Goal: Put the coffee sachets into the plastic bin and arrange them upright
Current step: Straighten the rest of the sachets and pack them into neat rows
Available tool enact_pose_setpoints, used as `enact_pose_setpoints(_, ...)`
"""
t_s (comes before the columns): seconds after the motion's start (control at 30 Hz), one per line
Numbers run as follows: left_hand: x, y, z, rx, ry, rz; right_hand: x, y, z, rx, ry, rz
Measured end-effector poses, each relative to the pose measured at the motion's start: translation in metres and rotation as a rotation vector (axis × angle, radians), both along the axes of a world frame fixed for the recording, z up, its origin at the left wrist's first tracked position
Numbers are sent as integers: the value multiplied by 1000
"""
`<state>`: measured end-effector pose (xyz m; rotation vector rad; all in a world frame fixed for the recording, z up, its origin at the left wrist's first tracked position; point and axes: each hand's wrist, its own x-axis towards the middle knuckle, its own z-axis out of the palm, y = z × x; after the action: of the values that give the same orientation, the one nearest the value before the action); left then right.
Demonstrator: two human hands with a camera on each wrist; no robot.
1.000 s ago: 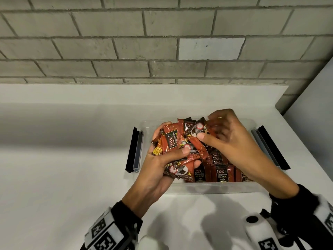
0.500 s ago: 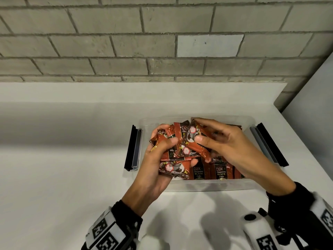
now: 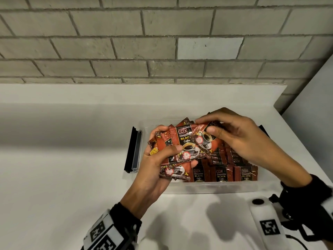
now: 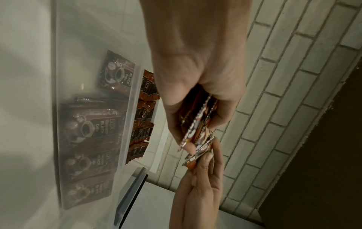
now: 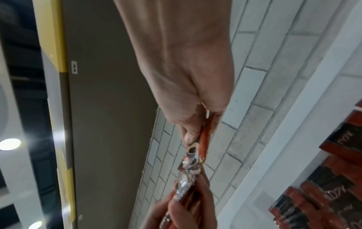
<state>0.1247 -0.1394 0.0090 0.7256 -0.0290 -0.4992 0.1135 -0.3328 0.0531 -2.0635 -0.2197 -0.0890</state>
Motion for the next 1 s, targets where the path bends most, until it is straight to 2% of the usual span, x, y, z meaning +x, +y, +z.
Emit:
enact_pose_setpoints(0.07,-1,-1,1,-3,0,-17,1,1,0,-96,-55,27)
enact_pose_setpoints(0.2,-3,-3,2,-28,-7,-36,-2,7,0,-142,-49,91)
enact_pose_setpoints(0.3,-3,-2,1,-17,-9,-31,-2,9,-2,-39,-21,-90)
enact_pose_setpoints(0.37,-3,-2,2,4,-19,-29,-2,9,-3,25,81,-154)
enact_pose_setpoints(0.43,-3,-4,3,16,-33,-25,-3,8,-5,102,188,-127)
enact_pose_setpoints(0.57,-3,-5,3,7,-7,-10,-5,6,-10,250,239,-125)
enact_pose_setpoints(1.0,2,-4,0,176,-89,79,0,-3,-22,485,472,-187)
